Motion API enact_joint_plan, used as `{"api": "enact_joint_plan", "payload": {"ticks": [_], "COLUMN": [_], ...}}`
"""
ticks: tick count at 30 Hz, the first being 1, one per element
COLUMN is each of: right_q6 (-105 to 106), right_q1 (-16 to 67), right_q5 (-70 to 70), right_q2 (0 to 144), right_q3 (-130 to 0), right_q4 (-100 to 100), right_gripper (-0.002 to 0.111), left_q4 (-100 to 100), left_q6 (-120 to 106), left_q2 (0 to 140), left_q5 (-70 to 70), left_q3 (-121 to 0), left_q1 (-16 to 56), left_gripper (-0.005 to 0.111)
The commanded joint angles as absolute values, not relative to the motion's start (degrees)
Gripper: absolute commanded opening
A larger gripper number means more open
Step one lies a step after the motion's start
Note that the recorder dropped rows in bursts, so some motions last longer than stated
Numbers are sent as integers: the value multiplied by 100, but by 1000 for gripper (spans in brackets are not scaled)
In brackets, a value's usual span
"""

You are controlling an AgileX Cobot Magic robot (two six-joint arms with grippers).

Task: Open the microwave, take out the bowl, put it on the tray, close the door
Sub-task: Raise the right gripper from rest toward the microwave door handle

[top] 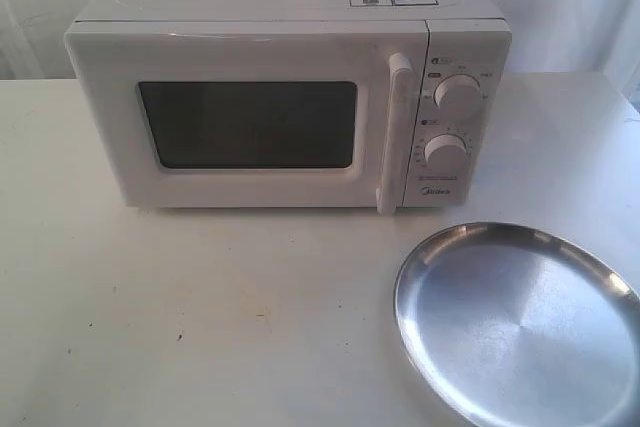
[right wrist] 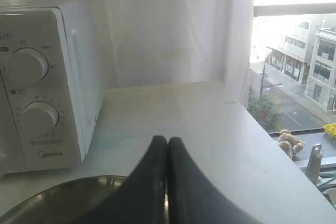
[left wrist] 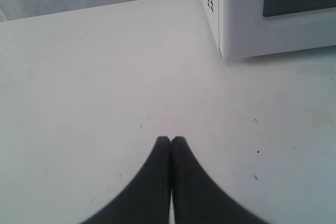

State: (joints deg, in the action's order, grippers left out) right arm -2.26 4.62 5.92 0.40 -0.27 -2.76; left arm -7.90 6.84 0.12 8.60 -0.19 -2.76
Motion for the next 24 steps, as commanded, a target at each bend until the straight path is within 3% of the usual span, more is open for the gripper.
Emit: {"api": "enact_joint_plan", "payload": {"ticks": [1, 17, 20, 24], "right_q6": [-230, -977, -1680, -4116], "right_q1": [425, 425, 425, 438], "right_q5": [372, -1209, -1496, -2154], "right_q2": [7, 7, 7, 7], "right_q3": [0, 0, 0, 0], "right_q4": [-276, -299, -299, 387], "right_gripper": [0, 0, 0, 0], "left_q4": [-773, -773, -773, -773], "left_q6": [715, 715, 715, 715], "left_q2": [0, 0, 0, 0], "left_q5": [852, 852, 852, 852], "left_q3": [0, 0, 0, 0], "left_q1": [-271, -271, -271, -271], "left_gripper": [0, 0, 0, 0]}}
